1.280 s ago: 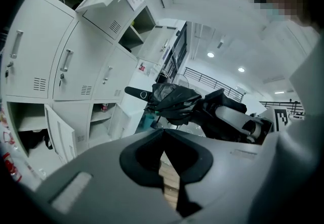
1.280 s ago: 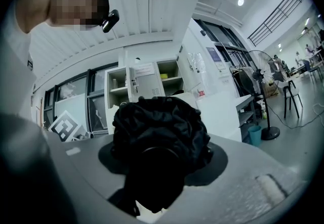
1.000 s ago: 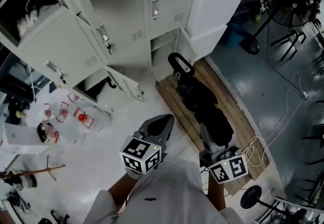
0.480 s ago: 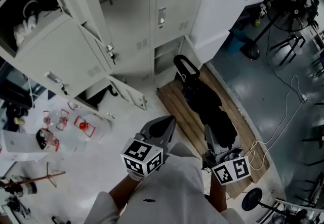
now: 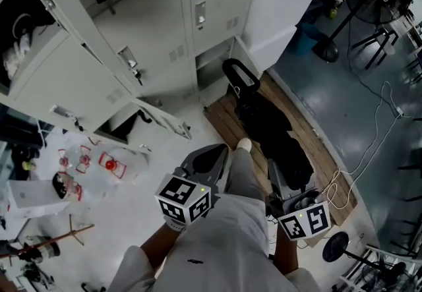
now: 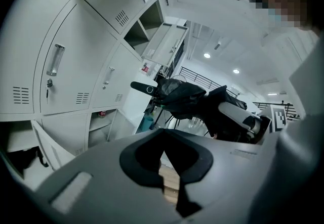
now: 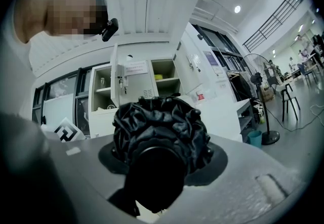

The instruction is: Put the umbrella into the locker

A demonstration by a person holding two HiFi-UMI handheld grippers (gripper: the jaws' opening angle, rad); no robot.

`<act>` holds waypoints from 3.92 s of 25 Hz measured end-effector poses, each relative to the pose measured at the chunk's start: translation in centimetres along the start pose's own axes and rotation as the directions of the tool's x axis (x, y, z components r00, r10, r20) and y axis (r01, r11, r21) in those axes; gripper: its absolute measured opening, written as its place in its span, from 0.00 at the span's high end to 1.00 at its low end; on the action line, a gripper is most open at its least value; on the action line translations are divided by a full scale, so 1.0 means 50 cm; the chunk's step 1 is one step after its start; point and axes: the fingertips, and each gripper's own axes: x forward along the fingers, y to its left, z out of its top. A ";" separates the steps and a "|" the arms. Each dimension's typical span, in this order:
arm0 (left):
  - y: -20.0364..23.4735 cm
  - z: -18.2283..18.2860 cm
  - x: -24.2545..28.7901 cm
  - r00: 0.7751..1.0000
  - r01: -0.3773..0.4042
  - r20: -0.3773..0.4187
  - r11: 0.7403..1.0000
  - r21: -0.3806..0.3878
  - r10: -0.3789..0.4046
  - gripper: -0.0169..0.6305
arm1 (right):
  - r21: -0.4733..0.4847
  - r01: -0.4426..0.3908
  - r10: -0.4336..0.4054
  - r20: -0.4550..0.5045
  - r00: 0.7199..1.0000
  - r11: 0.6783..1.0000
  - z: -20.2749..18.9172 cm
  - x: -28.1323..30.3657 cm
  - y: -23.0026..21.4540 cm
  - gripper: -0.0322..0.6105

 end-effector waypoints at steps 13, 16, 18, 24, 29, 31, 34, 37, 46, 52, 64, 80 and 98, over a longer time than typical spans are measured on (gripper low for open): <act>0.072 0.090 0.095 0.999 -0.037 0.006 0.999 0.019 0.037 0.95 | 0.013 -0.021 0.020 0.012 1.000 1.000 0.032 0.128 -0.067 0.57; 0.087 0.114 0.134 0.999 -0.033 0.007 0.999 0.022 0.033 0.95 | 0.009 -0.031 0.030 0.027 0.999 0.999 0.045 0.165 -0.089 0.57; 0.093 0.132 0.158 0.999 -0.030 0.012 0.999 0.029 0.030 0.95 | 0.006 -0.036 0.036 0.036 0.999 0.999 0.055 0.183 -0.102 0.57; 0.125 0.212 0.236 0.998 -0.054 0.045 0.997 0.048 0.051 0.95 | -0.015 -0.076 0.077 0.071 0.995 0.997 0.111 0.255 -0.148 0.57; 0.139 0.295 0.309 0.995 -0.086 0.057 0.995 0.044 0.084 0.95 | -0.042 -0.138 0.142 0.094 0.985 0.989 0.186 0.323 -0.189 0.57; 0.144 0.323 0.335 0.992 -0.110 0.065 0.993 0.031 0.108 0.95 | -0.044 -0.180 0.183 0.101 0.978 0.983 0.218 0.346 -0.202 0.57; 0.150 0.361 0.370 0.987 -0.146 0.077 0.989 0.019 0.144 0.95 | -0.056 -0.230 0.235 0.114 0.965 0.972 0.267 0.380 -0.222 0.57; 0.158 0.403 0.404 0.979 -0.182 0.093 0.983 0.011 0.180 0.95 | -0.063 -0.277 0.283 0.127 0.951 0.959 0.307 0.423 -0.246 0.57; 0.147 0.484 0.449 0.941 -0.298 0.168 0.954 0.004 0.294 0.95 | -0.066 -0.357 0.363 0.175 0.915 0.932 0.376 0.484 -0.270 0.57; 0.137 0.523 0.463 0.903 -0.378 0.202 0.924 -0.048 0.380 0.95 | -0.051 -0.414 0.417 0.169 0.893 0.909 0.399 0.519 -0.268 0.57; 0.151 0.573 0.424 0.855 -0.455 0.235 0.886 -0.089 0.463 0.95 | -0.039 -0.426 0.425 0.188 0.885 0.904 0.418 0.580 -0.234 0.56; 0.233 0.645 0.392 0.812 -0.488 0.299 0.864 -0.125 0.502 0.95 | -0.114 -0.462 0.476 0.195 0.858 0.879 0.439 0.697 -0.155 0.56; 0.287 0.714 0.382 0.768 -0.536 0.353 0.838 -0.103 0.535 0.95 | -0.137 -0.478 0.495 0.150 0.856 0.867 0.443 0.833 -0.128 0.56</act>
